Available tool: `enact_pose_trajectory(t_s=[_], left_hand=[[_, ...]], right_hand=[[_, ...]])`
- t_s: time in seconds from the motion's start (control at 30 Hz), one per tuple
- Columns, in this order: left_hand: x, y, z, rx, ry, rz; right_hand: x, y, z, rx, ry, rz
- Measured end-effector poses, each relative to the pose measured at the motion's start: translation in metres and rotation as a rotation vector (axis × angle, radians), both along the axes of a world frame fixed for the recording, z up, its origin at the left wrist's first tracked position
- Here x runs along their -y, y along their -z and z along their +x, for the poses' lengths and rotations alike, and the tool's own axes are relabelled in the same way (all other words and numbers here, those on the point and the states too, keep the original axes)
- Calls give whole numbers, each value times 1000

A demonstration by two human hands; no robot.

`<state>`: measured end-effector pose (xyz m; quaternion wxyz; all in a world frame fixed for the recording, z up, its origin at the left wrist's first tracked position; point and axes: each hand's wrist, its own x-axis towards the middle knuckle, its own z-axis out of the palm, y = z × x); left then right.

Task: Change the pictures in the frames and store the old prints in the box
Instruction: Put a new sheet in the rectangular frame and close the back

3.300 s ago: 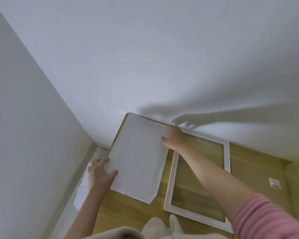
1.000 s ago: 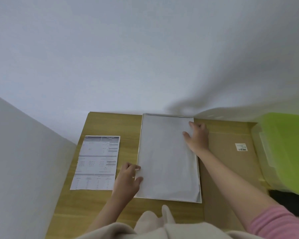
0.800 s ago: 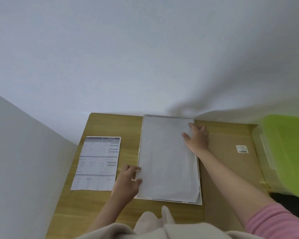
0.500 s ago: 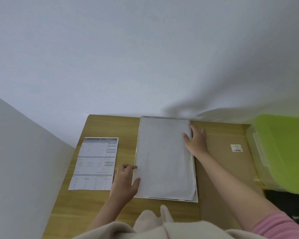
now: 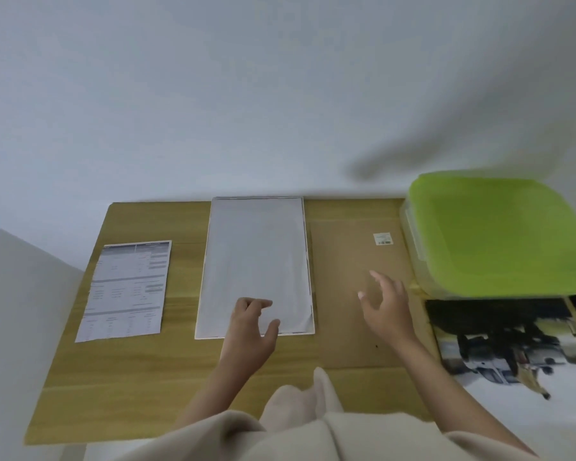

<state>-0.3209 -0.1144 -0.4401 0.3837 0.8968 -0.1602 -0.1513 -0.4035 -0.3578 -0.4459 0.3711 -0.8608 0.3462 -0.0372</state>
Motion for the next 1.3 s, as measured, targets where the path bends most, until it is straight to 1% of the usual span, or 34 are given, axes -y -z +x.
enact_pose_trajectory(t_s=[0.13, 0.27, 0.43, 0.53, 0.63, 0.8, 1.03, 1.13, 1.3], left_hand=[[32, 1, -32, -53, 72, -3], [55, 8, -59, -109, 54, 60], [70, 13, -78, -147, -12, 177], [78, 12, -86, -142, -33, 180], [85, 11, -90, -154, -51, 179], [93, 14, -89, -246, -173, 142], [92, 9, -84, -322, -257, 24], [89, 8, -82, -338, -285, -30], [81, 2, -79, -323, -284, -93]], right_hand=[[22, 5, -47, -66, 60, -54], [37, 10, -73, -109, 103, -91], [40, 14, -83, -164, 106, -101], [39, 13, -80, -238, 91, -160], [39, 14, -77, -278, 99, -149], [46, 14, -74, -246, 143, -41], [62, 12, -65, -266, 236, 79], [66, 10, -63, -215, 289, 110], [63, 2, -63, -42, 334, 169]])
